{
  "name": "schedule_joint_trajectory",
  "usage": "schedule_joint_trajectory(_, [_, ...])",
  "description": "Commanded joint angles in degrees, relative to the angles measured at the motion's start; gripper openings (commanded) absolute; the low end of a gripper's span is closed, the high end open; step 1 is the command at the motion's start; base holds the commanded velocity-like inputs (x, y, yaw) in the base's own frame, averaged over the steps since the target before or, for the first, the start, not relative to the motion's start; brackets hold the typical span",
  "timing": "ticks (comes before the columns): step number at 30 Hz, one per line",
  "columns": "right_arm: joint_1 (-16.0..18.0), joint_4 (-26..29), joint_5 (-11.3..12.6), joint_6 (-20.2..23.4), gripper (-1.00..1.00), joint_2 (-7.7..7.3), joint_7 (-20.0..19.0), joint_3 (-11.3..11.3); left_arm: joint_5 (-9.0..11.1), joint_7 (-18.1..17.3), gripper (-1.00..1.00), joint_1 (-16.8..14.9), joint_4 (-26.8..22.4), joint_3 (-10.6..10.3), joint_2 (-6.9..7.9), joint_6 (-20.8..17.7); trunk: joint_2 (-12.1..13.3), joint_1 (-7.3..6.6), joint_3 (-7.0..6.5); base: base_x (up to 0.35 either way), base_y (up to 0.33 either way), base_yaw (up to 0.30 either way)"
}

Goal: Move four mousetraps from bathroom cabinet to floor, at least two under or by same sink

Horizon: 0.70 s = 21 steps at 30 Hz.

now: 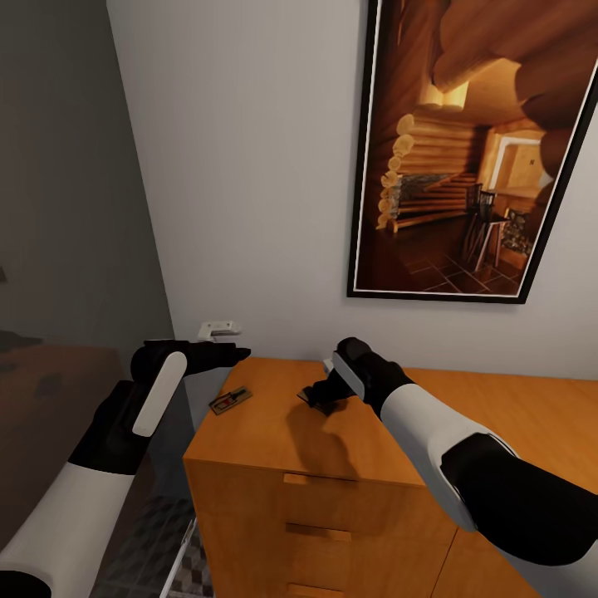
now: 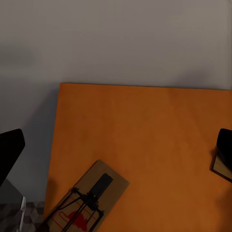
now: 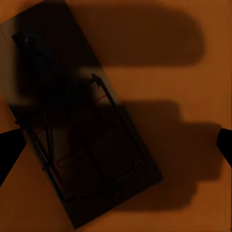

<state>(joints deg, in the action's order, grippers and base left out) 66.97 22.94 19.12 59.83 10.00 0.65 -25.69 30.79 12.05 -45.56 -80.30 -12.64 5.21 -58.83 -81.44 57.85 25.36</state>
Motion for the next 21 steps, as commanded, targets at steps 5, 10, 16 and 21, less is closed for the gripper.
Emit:
schedule_joint_trajectory(5, [0.0,-0.7,0.0,0.2,1.00,0.00,0.0,-0.8,0.6,0.6,1.00,-0.1,-0.1,-0.1,0.06,-0.1,0.0,0.00,0.08,0.000,0.000,0.000])
schedule_joint_trajectory(10, [0.0,-0.7,0.0,0.2,1.00,0.00,0.0,-1.2,0.6,0.6,1.00,-0.1,-0.1,-0.1,0.06,-0.1,0.0,0.00,0.08,0.000,0.000,0.000])
schedule_joint_trajectory(16, [0.0,-0.7,0.0,0.2,1.00,0.00,0.0,-1.3,0.6,0.6,1.00,-0.1,-0.1,-0.1,0.04,-0.1,0.0,0.00,0.08,0.000,0.000,0.000])
schedule_joint_trajectory(21, [0.0,-0.7,0.0,0.2,1.00,0.00,0.0,-1.4,0.6,0.6,1.00,-0.1,-0.1,-0.1,0.02,-0.1,0.0,0.00,0.08,0.000,0.000,0.000])
